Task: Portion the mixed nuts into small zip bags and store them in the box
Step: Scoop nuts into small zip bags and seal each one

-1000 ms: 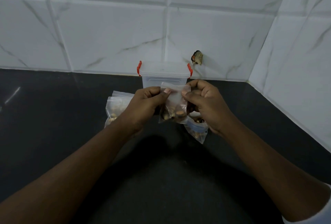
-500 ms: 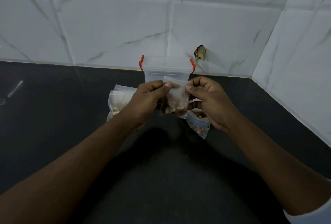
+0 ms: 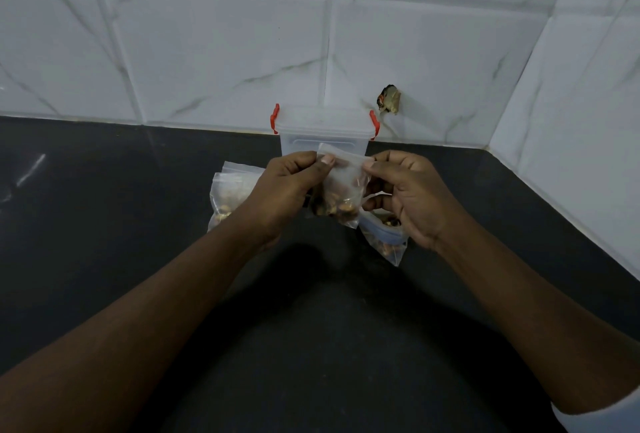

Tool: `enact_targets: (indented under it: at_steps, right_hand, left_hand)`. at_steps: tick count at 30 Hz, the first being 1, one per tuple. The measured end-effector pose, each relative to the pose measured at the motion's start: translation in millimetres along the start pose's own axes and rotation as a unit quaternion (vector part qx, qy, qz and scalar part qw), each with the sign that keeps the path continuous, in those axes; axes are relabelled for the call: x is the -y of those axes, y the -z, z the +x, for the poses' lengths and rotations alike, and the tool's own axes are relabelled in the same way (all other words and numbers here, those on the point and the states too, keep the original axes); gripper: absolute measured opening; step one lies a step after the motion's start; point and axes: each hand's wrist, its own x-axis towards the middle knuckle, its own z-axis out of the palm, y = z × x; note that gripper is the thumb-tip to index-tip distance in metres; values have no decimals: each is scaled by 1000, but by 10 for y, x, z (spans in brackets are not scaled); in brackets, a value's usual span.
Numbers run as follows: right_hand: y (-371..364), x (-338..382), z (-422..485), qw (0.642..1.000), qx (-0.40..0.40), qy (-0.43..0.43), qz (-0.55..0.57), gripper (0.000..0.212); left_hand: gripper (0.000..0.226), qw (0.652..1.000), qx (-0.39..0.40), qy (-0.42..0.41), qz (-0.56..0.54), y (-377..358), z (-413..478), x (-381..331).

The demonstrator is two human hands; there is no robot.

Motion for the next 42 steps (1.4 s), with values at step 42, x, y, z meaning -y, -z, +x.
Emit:
enact_targets:
  at_steps: [42]
  right_hand:
    - [-30,-59,6,990,-29,61,-122,19]
  left_hand:
    - [19,987,-105,-79,95,-22,59,91]
